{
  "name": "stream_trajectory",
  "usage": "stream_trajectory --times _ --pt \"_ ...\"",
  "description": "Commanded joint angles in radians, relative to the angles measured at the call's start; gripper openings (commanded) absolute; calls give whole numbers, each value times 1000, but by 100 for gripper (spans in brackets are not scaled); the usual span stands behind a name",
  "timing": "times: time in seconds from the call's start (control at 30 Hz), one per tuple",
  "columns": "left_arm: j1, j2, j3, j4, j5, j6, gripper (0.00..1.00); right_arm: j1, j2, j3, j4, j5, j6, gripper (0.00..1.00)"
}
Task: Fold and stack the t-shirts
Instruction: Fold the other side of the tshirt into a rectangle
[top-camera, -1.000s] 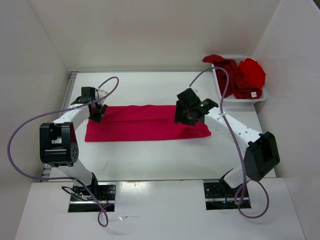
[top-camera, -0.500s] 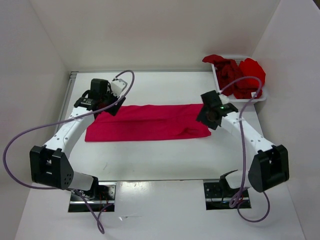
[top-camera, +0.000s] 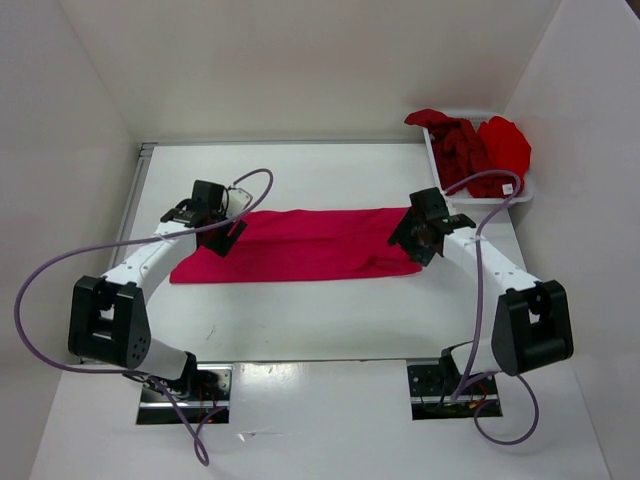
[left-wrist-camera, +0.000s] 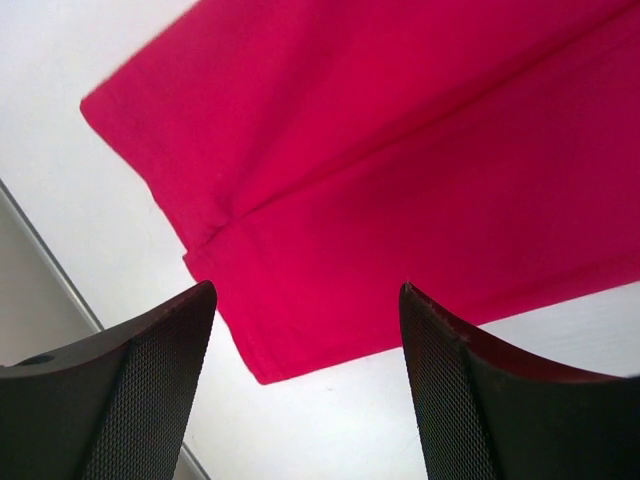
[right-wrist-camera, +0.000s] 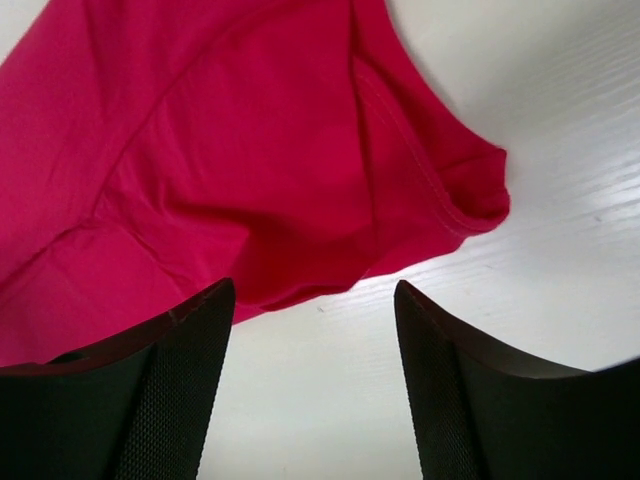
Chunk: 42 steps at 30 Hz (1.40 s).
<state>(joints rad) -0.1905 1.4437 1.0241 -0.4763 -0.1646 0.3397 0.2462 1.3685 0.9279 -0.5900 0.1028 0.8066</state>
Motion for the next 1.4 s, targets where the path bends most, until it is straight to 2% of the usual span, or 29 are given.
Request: stream_trajectory --times 0.0,0.17,0.2,0.27,0.3,0.43,0.6,0.87,1.13,1.37 --pt "23 23 -12 51 -70 10 81 5 50 -4 67 -63 3 71" --pt "101 127 4 85 -154 -1 82 5 72 5 78 -97 -6 73" --pt "150 138 4 94 -154 -10 82 5 72 5 87 -97 -6 73" --pt "210 178 36 94 -112 -47 82 5 72 -4 87 -97 -15 73" --pt "279 190 54 82 -75 -65 82 5 81 -4 87 -97 -24 73" --pt "384 233 116 59 101 -123 81 5 92 -4 96 -106 -24 69" --pt "416 288 145 61 264 -169 79 5 92 -4 105 -106 -34 68" --pt "482 402 264 -1 508 -214 66 5 92 -4 105 -97 -43 67" --pt "491 431 274 -28 458 -235 65 5 101 -4 96 -97 -52 65" --pt "491 460 255 -39 468 -235 63 5 101 5 87 -87 -61 65"
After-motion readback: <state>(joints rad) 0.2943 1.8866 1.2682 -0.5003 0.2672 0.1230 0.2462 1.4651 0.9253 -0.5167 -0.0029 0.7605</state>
